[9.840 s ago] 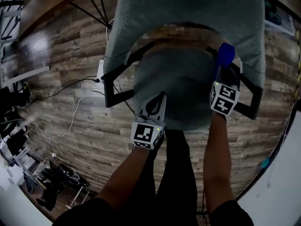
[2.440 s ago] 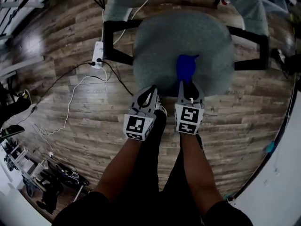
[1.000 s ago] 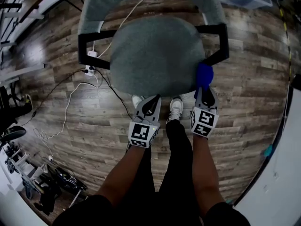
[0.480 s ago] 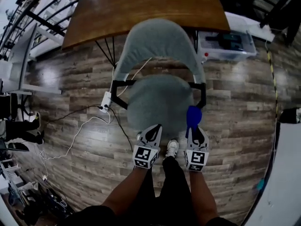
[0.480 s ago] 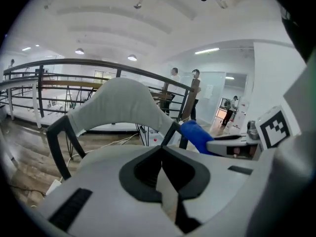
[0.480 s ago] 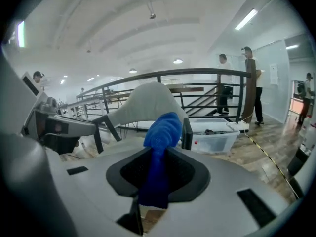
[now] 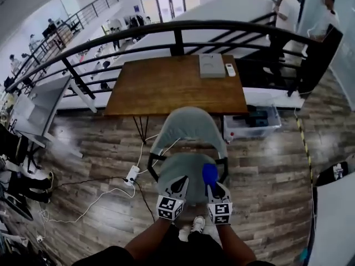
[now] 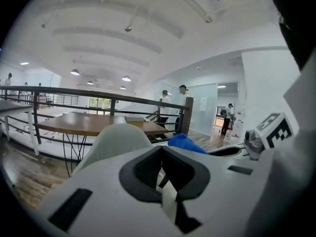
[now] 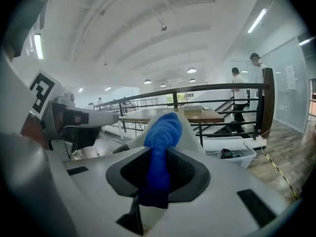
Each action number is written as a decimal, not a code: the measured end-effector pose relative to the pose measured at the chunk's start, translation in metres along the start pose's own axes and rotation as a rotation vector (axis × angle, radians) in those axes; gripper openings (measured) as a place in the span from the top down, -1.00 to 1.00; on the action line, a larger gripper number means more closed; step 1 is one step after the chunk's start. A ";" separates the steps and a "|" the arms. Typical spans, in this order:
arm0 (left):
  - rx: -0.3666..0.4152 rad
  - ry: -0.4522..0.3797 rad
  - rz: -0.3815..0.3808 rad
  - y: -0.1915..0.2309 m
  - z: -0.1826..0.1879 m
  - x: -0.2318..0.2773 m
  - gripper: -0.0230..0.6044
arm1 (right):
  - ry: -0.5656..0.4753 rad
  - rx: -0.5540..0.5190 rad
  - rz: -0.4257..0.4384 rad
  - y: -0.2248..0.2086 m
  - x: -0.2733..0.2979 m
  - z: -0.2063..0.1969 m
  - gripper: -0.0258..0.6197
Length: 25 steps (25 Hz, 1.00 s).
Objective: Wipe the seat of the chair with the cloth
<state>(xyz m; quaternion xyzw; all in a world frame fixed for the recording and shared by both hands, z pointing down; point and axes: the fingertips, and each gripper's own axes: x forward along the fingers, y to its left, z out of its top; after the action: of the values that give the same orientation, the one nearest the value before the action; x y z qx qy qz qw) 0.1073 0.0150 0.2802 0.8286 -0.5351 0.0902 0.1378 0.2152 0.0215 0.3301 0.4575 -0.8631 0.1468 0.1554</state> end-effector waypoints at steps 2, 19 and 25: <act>0.005 -0.013 -0.003 -0.002 0.020 -0.007 0.91 | -0.039 -0.014 0.004 0.004 -0.007 0.027 0.63; 0.118 -0.249 0.028 0.003 0.125 -0.069 0.91 | -0.339 -0.132 0.018 0.031 -0.046 0.159 0.63; 0.148 -0.285 0.026 0.001 0.146 -0.078 0.91 | -0.381 -0.146 0.038 0.042 -0.050 0.178 0.63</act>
<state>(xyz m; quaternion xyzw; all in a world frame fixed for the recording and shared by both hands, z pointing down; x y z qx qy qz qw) 0.0749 0.0343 0.1192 0.8338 -0.5520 0.0127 -0.0023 0.1828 0.0110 0.1437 0.4482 -0.8937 -0.0022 0.0193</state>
